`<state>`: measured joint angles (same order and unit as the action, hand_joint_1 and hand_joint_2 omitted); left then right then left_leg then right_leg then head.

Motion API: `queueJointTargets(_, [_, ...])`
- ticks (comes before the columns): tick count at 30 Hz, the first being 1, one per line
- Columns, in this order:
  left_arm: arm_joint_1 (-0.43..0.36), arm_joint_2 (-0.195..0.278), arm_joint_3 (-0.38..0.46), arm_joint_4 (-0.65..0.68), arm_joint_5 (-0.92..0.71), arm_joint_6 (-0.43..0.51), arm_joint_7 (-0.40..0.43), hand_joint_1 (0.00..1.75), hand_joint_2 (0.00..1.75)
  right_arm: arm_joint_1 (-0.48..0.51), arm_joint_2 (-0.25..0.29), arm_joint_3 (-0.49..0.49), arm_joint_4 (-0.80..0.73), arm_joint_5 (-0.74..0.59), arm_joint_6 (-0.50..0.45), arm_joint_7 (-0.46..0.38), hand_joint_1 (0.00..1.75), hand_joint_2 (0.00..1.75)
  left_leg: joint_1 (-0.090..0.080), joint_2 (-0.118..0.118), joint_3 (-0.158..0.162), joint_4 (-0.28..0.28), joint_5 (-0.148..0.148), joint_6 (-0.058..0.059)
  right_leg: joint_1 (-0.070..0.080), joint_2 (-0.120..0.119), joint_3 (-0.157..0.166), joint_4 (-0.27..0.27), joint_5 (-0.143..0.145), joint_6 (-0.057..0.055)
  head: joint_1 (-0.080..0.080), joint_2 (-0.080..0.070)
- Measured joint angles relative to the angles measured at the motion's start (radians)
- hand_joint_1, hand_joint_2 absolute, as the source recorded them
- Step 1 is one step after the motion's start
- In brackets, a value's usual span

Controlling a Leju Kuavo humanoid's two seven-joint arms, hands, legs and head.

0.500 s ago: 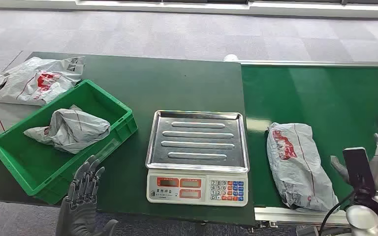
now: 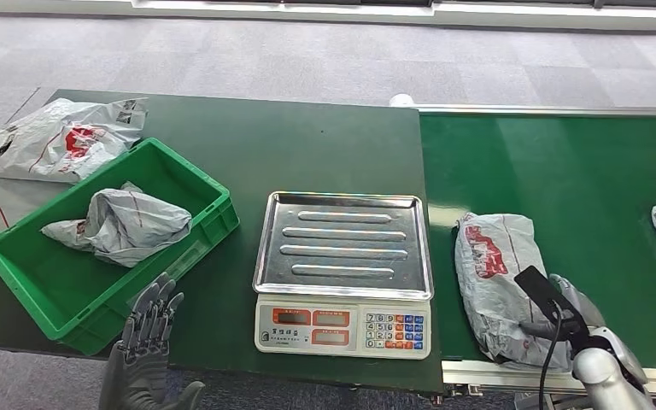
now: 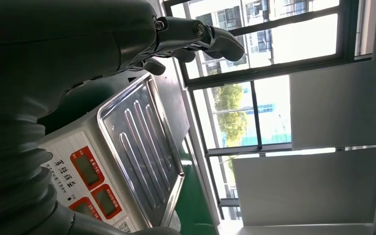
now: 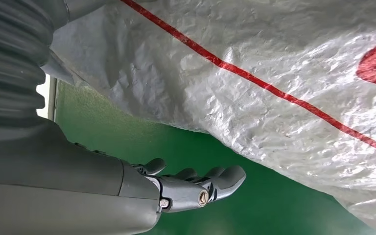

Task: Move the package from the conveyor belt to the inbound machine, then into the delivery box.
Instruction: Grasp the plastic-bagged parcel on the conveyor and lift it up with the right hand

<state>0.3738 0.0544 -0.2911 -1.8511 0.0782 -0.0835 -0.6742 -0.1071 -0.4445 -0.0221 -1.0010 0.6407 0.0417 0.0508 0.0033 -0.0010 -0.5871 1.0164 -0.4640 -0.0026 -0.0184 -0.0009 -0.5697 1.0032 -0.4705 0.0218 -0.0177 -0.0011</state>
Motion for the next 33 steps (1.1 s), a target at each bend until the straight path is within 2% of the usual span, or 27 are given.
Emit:
queueJointTargets(4, [-0.002,0.000,0.000,0.000,0.000,-0.001,0.002,0.00,1.75,-0.018,-0.009,0.025,0.027,-0.003,0.059,0.026,0.00,1.75,0.000,0.000,0.000,0.000,0.000,0.000,0.000,0.000,0.000,0.000,0.000,0.000,0.000,0.000])
queueJointTargets(5, [-0.004,0.000,0.000,0.000,-0.001,-0.003,0.004,0.00,1.75,-0.024,-0.011,0.033,0.035,-0.004,0.078,0.033,0.19,1.75,0.000,0.000,0.000,0.000,0.000,0.000,0.000,0.000,0.000,0.000,0.000,0.000,0.000,0.000])
queueJointTargets(8, [-0.008,0.000,0.000,0.000,-0.005,-0.011,0.010,0.00,1.75,-0.043,-0.019,0.058,0.060,-0.004,0.144,0.058,1.50,1.75,0.000,0.000,0.000,0.000,0.000,0.000,0.000,0.000,0.000,0.000,0.000,0.000,0.000,0.000])
queueJointTargets(9, [-0.009,0.000,0.000,0.000,-0.005,-0.012,0.011,0.00,1.75,-0.050,-0.021,0.068,0.070,-0.001,0.167,0.065,1.75,1.75,0.000,0.000,0.001,0.000,0.000,0.000,0.000,0.000,0.001,0.000,0.000,0.000,0.000,0.000])
queueJointTargets(12, [-0.009,0.000,0.000,0.000,-0.007,-0.010,0.012,0.00,1.75,-0.073,-0.028,0.096,0.097,0.012,0.203,0.076,1.75,1.75,0.000,0.000,0.002,0.000,0.000,0.000,0.000,0.000,0.002,0.000,0.000,0.000,0.000,0.000])
queueJointTargets(20, [-0.008,0.000,0.000,-0.003,-0.014,0.003,0.012,0.00,1.75,-0.118,-0.031,0.128,0.126,0.033,0.200,0.069,1.75,1.75,0.000,0.000,0.004,0.000,0.000,0.000,0.000,0.000,0.005,0.000,0.000,0.000,0.000,0.000])
queueJointTargets(26, [0.006,-0.002,0.001,-0.016,-0.017,0.003,0.014,0.00,1.75,-0.122,-0.025,0.129,0.127,0.049,0.145,0.058,1.75,1.75,0.000,-0.001,0.003,0.000,0.000,0.000,0.000,-0.002,0.005,0.000,0.000,0.000,0.000,0.000])
queueJointTargets(28, [0.013,-0.006,0.006,-0.022,-0.020,-0.004,0.016,0.00,1.75,-0.121,-0.016,0.126,0.123,0.032,0.079,0.032,1.75,1.75,0.000,-0.002,0.003,0.000,0.000,0.000,0.000,-0.002,0.004,0.000,0.000,0.000,0.000,0.000])
queueJointTargets(30, [0.019,-0.012,0.013,-0.029,-0.023,-0.013,0.017,0.00,1.75,-0.114,0.001,0.108,0.098,-0.029,-0.047,-0.040,1.75,1.75,0.000,-0.002,0.002,0.000,0.000,0.000,0.000,-0.002,0.003,0.000,0.000,0.000,0.000,0.000])
queueJointTargets(33, [0.026,-0.026,0.021,-0.039,-0.029,-0.019,0.017,0.00,1.75,-0.085,0.055,0.030,-0.024,-0.200,-0.334,-0.267,1.75,1.75,0.000,-0.003,0.001,0.000,0.001,0.000,0.000,-0.003,0.002,0.000,0.000,0.000,0.000,0.000])
